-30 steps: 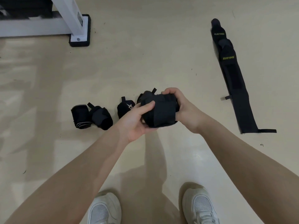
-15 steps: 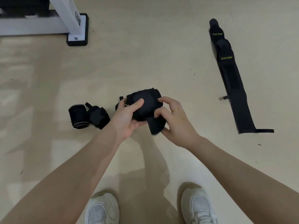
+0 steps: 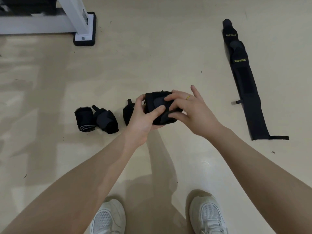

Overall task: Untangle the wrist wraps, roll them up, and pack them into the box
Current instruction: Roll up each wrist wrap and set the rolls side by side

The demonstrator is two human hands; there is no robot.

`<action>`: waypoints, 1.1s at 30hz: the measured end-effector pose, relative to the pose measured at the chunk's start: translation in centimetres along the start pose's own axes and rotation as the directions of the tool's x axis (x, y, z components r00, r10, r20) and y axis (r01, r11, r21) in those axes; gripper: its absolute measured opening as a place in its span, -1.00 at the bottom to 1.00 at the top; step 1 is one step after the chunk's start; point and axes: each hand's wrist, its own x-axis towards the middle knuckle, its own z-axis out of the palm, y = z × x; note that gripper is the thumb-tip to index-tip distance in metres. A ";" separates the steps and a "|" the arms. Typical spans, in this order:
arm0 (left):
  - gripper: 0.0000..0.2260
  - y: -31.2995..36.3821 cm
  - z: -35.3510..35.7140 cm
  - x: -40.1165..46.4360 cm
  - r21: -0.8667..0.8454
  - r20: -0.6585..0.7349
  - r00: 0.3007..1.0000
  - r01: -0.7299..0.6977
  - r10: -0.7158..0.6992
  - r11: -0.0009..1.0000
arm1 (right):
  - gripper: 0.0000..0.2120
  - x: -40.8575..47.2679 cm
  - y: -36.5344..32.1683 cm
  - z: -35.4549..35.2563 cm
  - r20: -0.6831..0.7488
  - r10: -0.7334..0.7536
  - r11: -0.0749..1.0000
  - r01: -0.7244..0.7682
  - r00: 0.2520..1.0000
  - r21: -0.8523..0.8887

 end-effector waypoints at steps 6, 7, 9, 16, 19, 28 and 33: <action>-0.59 0.2 -0.2 -0.2 -0.014 0.102 0.992 0.072 -0.071 0.997 | -0.97 0.2 0.2 0.8 -0.027 0.207 0.917 -0.185 0.978 0.355; -0.59 0.1 -0.2 -0.3 0.002 0.118 0.990 0.076 -0.075 0.997 | -0.96 0.0 0.2 0.9 -0.009 0.222 0.909 -0.204 0.975 0.364; -0.61 -0.2 -0.2 -0.7 0.015 0.136 0.986 0.091 -0.092 0.996 | -0.93 -0.2 0.2 0.9 0.004 0.241 0.891 -0.223 0.971 0.395; -0.58 -0.1 0.1 -1.0 -0.004 0.181 0.976 0.125 -0.122 0.992 | -0.25 -0.5 0.4 0.3 0.347 0.486 0.333 -0.537 0.802 0.775; -0.60 0.5 0.2 -0.8 0.031 0.201 0.957 0.206 -0.208 0.978 | -0.40 -0.2 0.5 0.9 0.467 0.586 0.080 -0.621 0.662 0.780; -0.65 -0.4 0.9 -0.6 0.149 0.046 0.972 0.221 -0.230 0.964 | -0.53 -0.2 0.2 3.6 0.471 0.707 -0.053 -0.624 0.528 0.780; -0.65 -1.7 1.9 -0.8 0.166 0.013 0.978 0.204 -0.209 0.965 | -0.73 -1.5 1.2 3.7 0.444 0.755 -0.032 -0.649 0.483 0.760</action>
